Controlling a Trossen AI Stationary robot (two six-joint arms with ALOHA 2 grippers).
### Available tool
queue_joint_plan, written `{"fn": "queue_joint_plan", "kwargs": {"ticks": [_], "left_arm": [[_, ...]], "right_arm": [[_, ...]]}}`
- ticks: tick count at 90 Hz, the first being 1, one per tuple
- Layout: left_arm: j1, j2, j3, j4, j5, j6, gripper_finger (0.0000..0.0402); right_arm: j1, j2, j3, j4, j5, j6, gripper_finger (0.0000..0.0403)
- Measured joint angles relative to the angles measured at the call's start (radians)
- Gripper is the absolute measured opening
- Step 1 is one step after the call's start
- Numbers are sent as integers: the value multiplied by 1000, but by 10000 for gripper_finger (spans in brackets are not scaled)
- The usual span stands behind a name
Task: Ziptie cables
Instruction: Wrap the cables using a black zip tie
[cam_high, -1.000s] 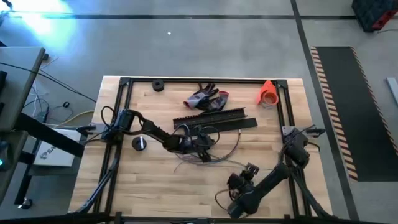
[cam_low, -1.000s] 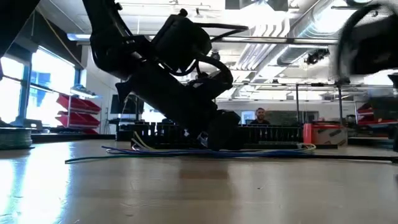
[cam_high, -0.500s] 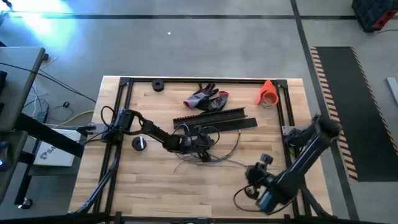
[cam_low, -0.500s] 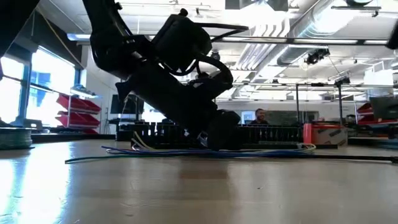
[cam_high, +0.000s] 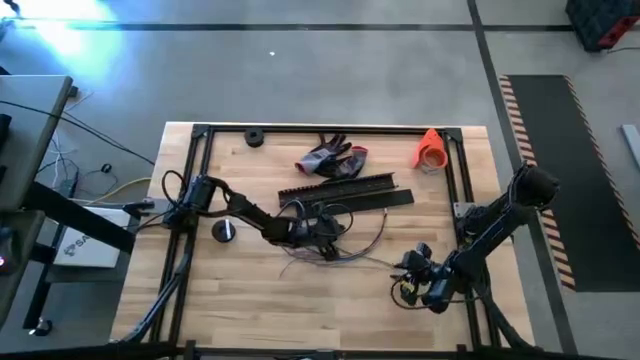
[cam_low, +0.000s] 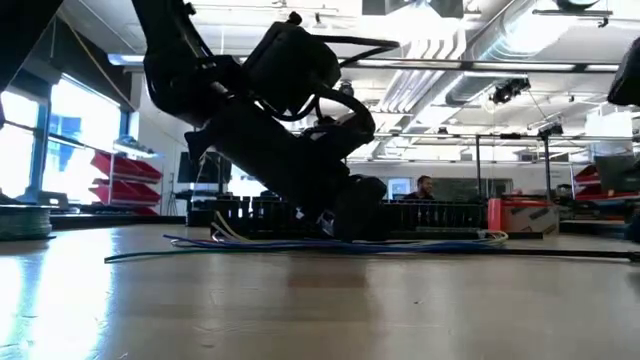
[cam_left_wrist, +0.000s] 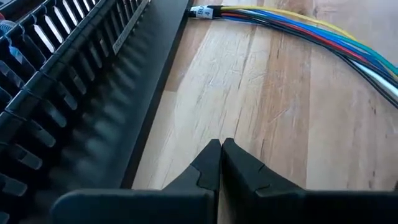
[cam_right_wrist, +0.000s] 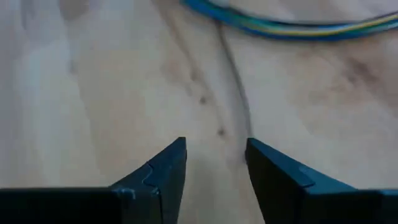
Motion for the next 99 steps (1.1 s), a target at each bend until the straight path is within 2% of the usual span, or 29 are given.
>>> {"fn": "queue_joint_plan", "kwargs": {"ticks": [16,36,51,65,77,87,99], "left_arm": [[-10,-1,0,29,11,43,2],[-24,-1,1,28,12,71,16],[-34,-1,1,54,7,114,27],[-49,-45,1,65,4,115,33],[-61,-119,1,47,4,116,33],[-69,-198,1,-28,4,113,33],[-92,-289,2,-183,8,58,33]], "right_arm": [[0,0,-52,17,24,-11,194],[15,39,-91,142,25,-91,186],[47,131,-82,178,88,-96,144],[84,205,-59,185,170,-65,84],[97,230,-43,181,181,-54,24],[94,225,20,69,149,-51,7],[66,229,189,-259,54,-35,2]]}}
